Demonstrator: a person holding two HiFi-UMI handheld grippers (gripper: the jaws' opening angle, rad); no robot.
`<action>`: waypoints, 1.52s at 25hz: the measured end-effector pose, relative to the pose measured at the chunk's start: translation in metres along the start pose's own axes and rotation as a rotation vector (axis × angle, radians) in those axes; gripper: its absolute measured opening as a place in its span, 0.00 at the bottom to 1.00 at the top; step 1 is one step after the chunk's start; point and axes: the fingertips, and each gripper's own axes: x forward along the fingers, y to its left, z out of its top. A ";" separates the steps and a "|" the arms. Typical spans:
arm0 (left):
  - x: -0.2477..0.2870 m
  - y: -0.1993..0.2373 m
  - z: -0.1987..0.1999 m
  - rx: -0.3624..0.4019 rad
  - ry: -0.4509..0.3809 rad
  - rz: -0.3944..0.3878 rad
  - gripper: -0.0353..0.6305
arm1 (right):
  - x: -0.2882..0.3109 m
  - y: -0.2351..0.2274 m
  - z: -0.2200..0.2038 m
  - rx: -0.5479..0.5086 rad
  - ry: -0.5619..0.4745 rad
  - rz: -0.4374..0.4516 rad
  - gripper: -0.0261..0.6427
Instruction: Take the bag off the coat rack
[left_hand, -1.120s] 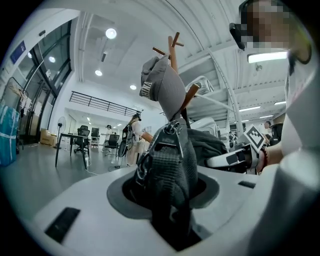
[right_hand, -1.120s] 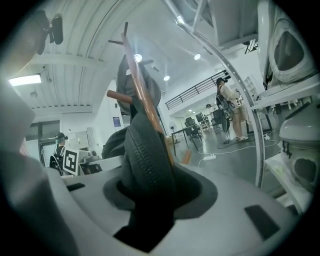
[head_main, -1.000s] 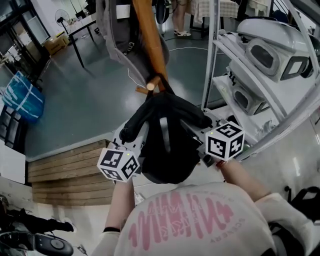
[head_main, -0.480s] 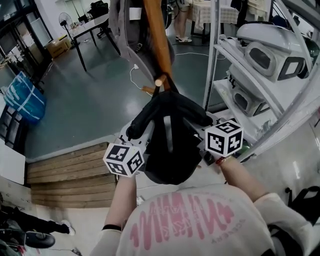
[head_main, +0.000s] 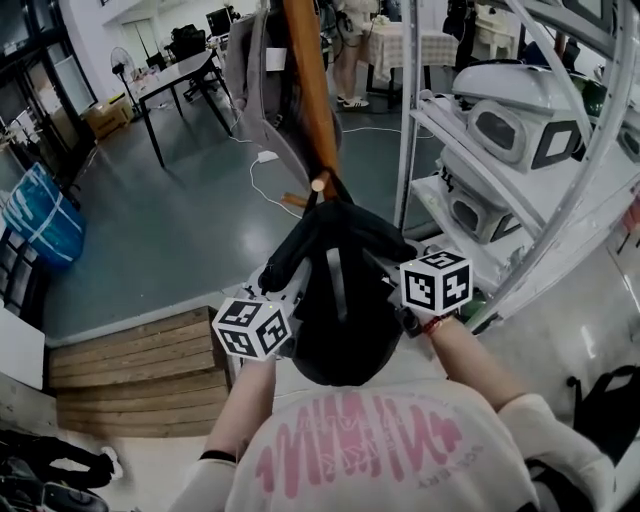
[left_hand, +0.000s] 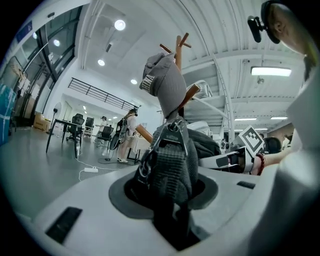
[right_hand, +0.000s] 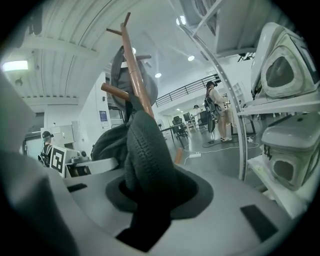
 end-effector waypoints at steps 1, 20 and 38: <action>0.001 -0.001 0.000 -0.011 0.004 -0.009 0.24 | -0.001 -0.001 0.001 -0.002 0.007 0.000 0.22; -0.002 -0.013 0.016 -0.066 -0.043 0.008 0.23 | -0.013 0.001 0.020 -0.064 0.033 0.023 0.22; -0.027 -0.023 0.043 -0.061 -0.096 -0.031 0.22 | -0.031 0.031 0.034 -0.072 -0.017 -0.013 0.22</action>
